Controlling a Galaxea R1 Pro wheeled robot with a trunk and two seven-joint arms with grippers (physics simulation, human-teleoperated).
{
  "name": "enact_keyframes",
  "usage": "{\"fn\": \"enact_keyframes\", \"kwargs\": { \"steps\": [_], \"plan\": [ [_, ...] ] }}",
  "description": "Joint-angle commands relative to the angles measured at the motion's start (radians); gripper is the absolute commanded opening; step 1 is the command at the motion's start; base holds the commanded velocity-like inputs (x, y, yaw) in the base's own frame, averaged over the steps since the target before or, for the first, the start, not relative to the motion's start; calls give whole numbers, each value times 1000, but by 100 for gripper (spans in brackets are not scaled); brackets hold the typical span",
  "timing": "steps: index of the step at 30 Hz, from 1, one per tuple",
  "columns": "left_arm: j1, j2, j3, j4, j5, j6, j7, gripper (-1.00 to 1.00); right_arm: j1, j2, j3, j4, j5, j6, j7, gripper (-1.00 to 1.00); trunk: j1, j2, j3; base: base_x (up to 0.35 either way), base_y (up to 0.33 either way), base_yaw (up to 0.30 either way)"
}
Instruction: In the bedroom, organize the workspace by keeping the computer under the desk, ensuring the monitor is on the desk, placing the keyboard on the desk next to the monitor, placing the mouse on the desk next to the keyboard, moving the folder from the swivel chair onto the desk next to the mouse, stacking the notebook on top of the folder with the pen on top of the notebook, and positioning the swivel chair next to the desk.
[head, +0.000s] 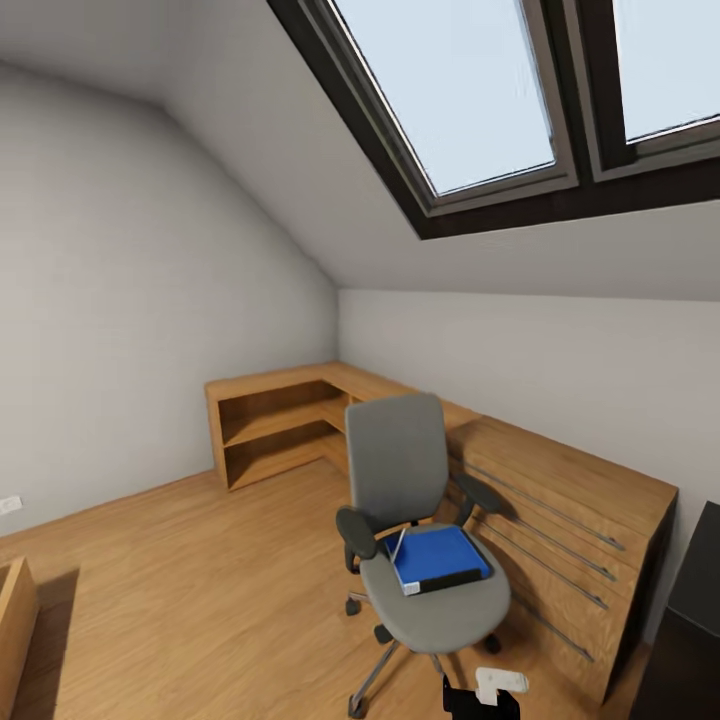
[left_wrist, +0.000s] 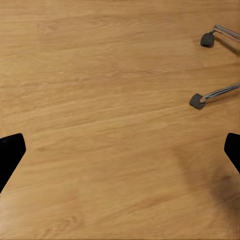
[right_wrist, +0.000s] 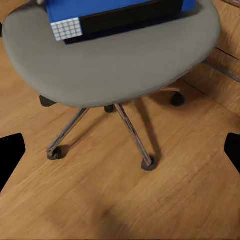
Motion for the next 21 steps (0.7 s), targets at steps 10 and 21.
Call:
{"fn": "enact_keyframes", "kwargs": {
  "steps": [10, 21],
  "plan": [
    [-1, 0, -2, 1, 10, -5, -5, 100, -1, 0, 8, 2, -10, -4, -1, 100, 0, -1, -1, 18, 0, 214],
    [-1, 0, -2, 1, 10, -3, -5, 100, -1, 0, 8, 2, -10, -4, -1, 100, -26, 48, 18, 0, 0, 27]
  ]
}}
